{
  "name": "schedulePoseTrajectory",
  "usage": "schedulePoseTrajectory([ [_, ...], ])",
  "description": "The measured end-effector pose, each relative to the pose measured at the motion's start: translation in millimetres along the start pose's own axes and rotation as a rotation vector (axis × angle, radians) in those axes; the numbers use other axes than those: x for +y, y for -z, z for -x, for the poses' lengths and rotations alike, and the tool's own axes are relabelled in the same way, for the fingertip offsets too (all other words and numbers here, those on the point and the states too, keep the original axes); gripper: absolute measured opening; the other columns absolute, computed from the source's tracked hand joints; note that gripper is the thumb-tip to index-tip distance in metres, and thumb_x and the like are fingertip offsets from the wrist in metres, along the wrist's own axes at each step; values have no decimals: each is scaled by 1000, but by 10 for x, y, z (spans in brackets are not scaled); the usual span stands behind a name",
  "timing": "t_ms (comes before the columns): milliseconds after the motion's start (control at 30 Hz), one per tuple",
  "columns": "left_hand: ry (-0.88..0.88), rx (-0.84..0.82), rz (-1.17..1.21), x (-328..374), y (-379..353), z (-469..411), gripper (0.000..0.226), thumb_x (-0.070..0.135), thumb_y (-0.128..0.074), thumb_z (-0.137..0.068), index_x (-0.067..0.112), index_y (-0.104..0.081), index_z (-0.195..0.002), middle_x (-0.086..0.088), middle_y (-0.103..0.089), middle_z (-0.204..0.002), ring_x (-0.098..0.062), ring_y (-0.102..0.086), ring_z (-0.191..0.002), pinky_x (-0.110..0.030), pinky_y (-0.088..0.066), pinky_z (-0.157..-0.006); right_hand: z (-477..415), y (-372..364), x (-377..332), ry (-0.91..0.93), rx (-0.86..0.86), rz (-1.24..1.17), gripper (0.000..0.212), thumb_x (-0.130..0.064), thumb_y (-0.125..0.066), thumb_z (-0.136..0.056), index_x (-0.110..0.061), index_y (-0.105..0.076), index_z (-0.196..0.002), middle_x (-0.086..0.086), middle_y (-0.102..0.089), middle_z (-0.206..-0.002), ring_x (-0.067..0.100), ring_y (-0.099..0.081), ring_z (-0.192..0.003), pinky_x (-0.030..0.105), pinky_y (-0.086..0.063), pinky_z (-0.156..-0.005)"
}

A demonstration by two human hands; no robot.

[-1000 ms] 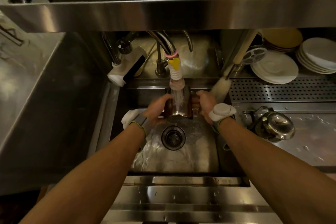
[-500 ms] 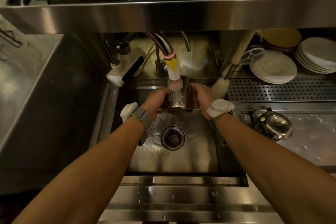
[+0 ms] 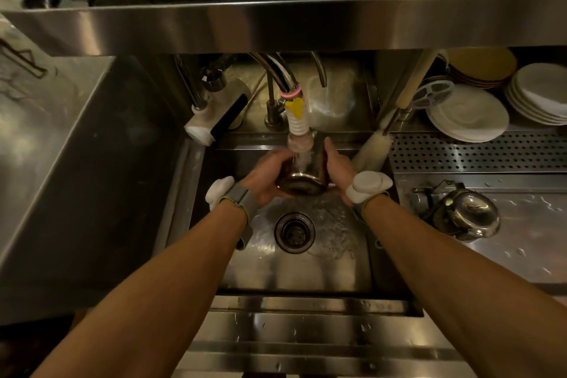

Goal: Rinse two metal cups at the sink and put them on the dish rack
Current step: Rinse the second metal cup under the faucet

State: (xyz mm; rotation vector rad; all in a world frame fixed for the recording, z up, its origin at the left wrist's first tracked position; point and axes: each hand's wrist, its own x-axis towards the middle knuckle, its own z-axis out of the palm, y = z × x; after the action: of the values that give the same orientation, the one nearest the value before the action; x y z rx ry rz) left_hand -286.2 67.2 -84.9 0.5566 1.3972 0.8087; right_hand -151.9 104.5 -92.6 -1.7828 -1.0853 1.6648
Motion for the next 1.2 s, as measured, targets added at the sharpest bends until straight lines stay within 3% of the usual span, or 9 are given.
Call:
schedulePoseTrajectory([
  [67, -43, 68, -54, 3, -2, -3, 25, 33, -57, -87, 20, -62, -109, -4, -65, -99, -23, -63, -91, -44, -54, -76, -18, -2, 17, -28, 17, 57, 67, -56, -27, -98, -5, -52, -134, 15, -53, -137, 33, -52, -124, 38, -39, -107],
  [133, -18, 107, -86, -23, 10, 0, 43, 39, -67, -78, 21, -60, -116, -2, -65, -102, -20, -63, -92, -43, -54, -74, -20, -28, 41, -20, -9, 45, 60, -51, -30, -99, -7, -51, -135, 14, -53, -136, 33, -53, -122, 38, -44, -100],
  [267, 47, 122, -100, -101, 65, -8, 69, 46, -74, -60, 18, -57, -121, -5, -65, -108, -25, -63, -98, -47, -55, -76, 26, -26, 88, 0, -58, 17, 46, -44, -43, -97, -9, -54, -125, 14, -62, -120, 29, -62, -99, 29, -48, -68],
  [400, 66, 122, -50, -111, 92, 1, 16, 25, -62, -77, 13, -61, -88, -7, -57, -85, -26, -56, -83, -34, -47, -70, 69, -35, 94, -16, -114, 21, 40, -37, -51, -93, -6, -56, -118, 12, -63, -104, 22, -62, -81, 28, -51, -53],
  [633, 66, 249, -62, -40, 69, -15, 51, 55, -59, -81, 17, -53, -115, -8, -63, -108, -33, -66, -92, -56, -57, -69, 181, -28, -24, 50, -93, 36, 32, -18, -44, -98, -1, -58, -121, 21, -61, -118, 33, -61, -96, 35, -48, -73],
  [733, 24, 292, -102, -11, 47, 12, 44, 60, -50, -86, 23, -57, -108, -5, -61, -109, -32, -66, -97, -48, -59, -63, 227, -16, -25, 52, -80, -16, 25, -28, -46, -98, -13, -54, -116, 7, -59, -98, 19, -57, -78, 34, -52, -66],
  [900, 59, 244, -23, -16, 51, 53, 37, 51, -47, -93, 19, -64, -85, -10, -66, -94, -27, -67, -81, -44, -60, -61, 185, 45, -16, 53, -69, 60, 33, -38, -39, -100, -14, -59, -109, 10, -62, -113, 23, -59, -82, 48, -55, -78],
  [1033, 104, 170, 26, -63, 64, 76, 38, 49, -49, -93, 13, -64, -95, -15, -67, -96, -30, -67, -78, -37, -58, -49, 226, 71, -52, -13, -54, 8, 33, -38, -43, -98, -21, -60, -76, 13, -65, -99, 32, -62, -85, 54, -54, -83],
  [1200, 120, 171, -41, -86, 157, 114, 40, 48, -48, -93, 11, -62, -102, -13, -66, -95, -29, -69, -65, -39, -61, -58, 278, 27, -21, -93, -121, 17, 35, -40, -44, -97, -16, -60, -78, 14, -64, -85, 41, -66, -81, 59, -54, -80],
])
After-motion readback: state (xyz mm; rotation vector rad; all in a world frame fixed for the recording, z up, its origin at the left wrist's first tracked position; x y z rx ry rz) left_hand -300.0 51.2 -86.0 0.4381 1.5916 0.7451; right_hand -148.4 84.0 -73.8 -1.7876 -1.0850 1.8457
